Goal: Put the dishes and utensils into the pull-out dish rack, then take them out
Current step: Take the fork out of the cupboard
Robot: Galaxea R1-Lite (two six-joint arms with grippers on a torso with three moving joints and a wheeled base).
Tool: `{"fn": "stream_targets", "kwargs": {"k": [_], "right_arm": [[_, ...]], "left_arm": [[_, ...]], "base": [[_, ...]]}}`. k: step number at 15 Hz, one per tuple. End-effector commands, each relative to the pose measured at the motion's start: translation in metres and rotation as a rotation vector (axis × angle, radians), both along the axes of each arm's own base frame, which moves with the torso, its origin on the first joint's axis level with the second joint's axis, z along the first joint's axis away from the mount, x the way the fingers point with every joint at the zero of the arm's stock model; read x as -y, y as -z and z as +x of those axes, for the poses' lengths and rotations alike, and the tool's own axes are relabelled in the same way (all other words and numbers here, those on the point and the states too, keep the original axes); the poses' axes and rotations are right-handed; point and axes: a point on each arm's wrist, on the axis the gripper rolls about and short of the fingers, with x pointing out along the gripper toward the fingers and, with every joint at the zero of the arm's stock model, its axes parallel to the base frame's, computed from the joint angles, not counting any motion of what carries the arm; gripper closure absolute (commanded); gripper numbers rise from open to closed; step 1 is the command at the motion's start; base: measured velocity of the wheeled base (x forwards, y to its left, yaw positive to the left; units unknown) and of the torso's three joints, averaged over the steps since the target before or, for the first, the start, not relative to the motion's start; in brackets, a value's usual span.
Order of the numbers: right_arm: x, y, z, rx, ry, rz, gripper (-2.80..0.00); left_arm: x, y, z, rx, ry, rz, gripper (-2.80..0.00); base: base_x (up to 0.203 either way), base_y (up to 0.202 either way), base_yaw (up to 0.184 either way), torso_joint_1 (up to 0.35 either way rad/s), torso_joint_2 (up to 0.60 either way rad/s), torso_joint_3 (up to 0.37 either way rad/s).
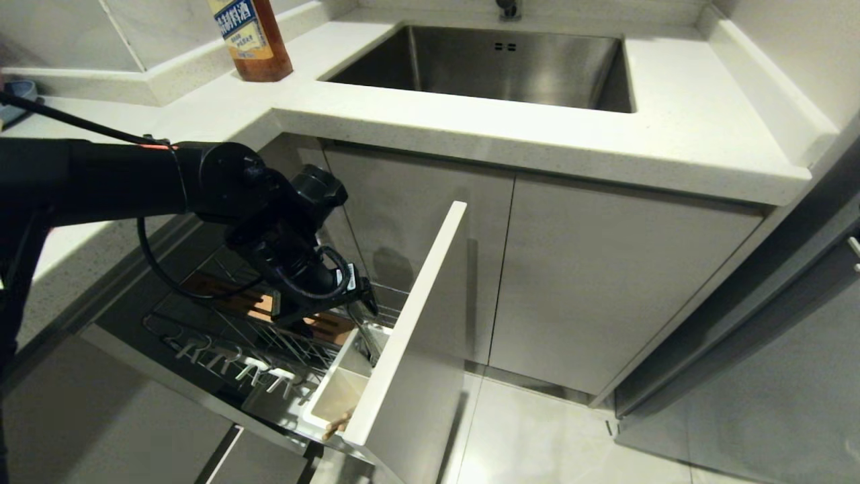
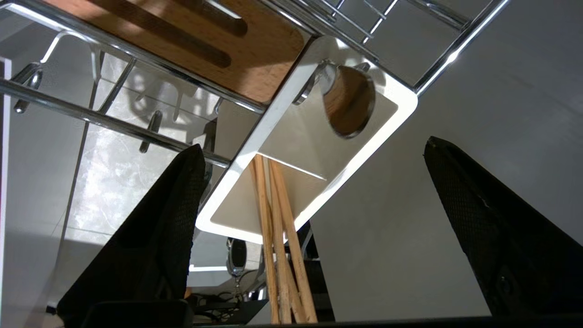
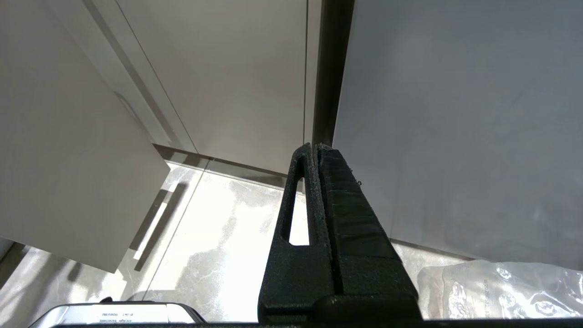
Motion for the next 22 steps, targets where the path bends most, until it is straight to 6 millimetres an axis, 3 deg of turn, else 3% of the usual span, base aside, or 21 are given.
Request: {"fn": "stream_targets", "kwargs": {"k": [1,22], "right_arm": [[0.000,0.000,0.000,-0.001,0.001,0.000,0.00],[0.000,0.000,0.000,-0.002,0.000,0.001,0.00]], "left_arm": [[0.001,0.002,0.002,-0.009,-0.003,0.003,-2.80],[-0.010,-0.006,0.006,0.020,-0.038,-0.006,-2.80]], "base": [[0.000,0.000,0.000,0.000,0.00,0.000],[0.000,0.000,0.000,0.000,0.00,0.000]]}}
